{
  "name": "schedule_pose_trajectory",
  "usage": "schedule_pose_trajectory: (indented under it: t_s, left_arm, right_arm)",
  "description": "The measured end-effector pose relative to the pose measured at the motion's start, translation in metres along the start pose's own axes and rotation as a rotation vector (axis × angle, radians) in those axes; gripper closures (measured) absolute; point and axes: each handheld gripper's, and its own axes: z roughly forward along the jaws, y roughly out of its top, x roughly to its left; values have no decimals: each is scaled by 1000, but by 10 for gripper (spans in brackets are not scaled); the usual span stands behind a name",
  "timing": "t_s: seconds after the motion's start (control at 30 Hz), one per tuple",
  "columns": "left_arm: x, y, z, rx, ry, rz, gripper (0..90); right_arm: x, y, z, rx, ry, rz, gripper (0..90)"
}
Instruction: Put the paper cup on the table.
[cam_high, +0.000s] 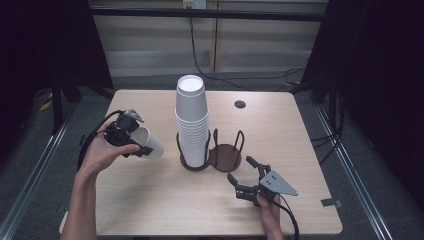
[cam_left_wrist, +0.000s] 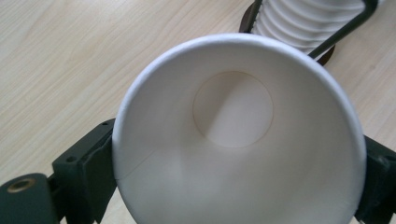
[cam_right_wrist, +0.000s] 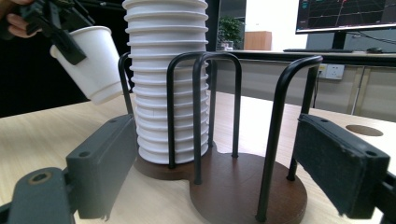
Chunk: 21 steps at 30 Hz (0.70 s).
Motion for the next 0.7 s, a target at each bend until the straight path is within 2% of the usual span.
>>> schedule_pose_trajectory:
  t_s: [0.1,0.23,0.37,0.47,0.57,0.63,0.7]
  left_arm:
    - [3,5,5,35,-1,17,79]
    - [7,11,14,101,12,19,78]
    - [10,15,24,134,17,13,76]
    - [11,17,30,179,31,19,72]
    - [11,20,34,171,42,21,67]
    - [10,21,37,178,46,44,64]
    - [10,21,39,181,40,38,60]
  right_arm:
    - [0,0,0,0,0,0,130]
    - [0,0,0,0,0,1,130]
    - [0,0,0,0,0,0,130]
    - [0,0,0,0,1,0,131]
    - [0,0,0,0,1,0,131]
    - [0,0,0,2,-1,0,131]
    - [0,0,0,1,0,0,131]
